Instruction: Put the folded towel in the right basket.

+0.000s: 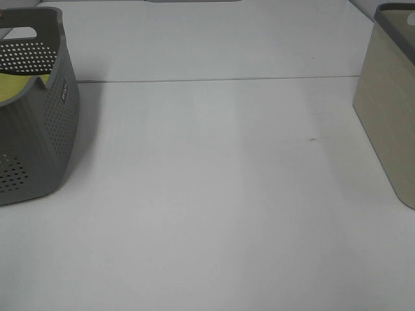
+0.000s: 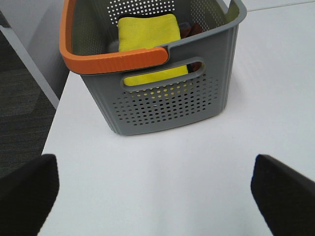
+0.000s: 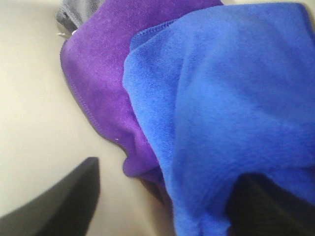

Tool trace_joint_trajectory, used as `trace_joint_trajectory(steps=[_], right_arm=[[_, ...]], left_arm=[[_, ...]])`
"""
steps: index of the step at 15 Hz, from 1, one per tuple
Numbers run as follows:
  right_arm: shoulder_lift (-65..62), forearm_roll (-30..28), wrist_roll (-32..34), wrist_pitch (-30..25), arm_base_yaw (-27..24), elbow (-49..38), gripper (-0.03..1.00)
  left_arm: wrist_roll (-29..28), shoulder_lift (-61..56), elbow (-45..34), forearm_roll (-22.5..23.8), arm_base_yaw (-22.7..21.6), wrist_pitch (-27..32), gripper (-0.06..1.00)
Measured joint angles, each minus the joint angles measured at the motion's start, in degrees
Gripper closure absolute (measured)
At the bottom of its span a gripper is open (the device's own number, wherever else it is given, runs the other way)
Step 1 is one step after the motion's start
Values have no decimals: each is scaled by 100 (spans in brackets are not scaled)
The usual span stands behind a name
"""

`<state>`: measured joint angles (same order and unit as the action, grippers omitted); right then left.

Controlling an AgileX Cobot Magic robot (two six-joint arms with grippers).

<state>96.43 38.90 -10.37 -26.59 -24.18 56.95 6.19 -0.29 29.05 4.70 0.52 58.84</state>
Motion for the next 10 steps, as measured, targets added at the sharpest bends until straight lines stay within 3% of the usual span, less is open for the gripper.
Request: trace_joint_trajectory(steps=[3, 10], right_arm=[[0, 189, -115, -195, 0, 92, 21], [-567, 584, -407, -1054, 0, 1140, 20]], left_arm=[[0, 0, 0, 0, 0, 0, -4], [0, 0, 0, 0, 0, 0, -4]])
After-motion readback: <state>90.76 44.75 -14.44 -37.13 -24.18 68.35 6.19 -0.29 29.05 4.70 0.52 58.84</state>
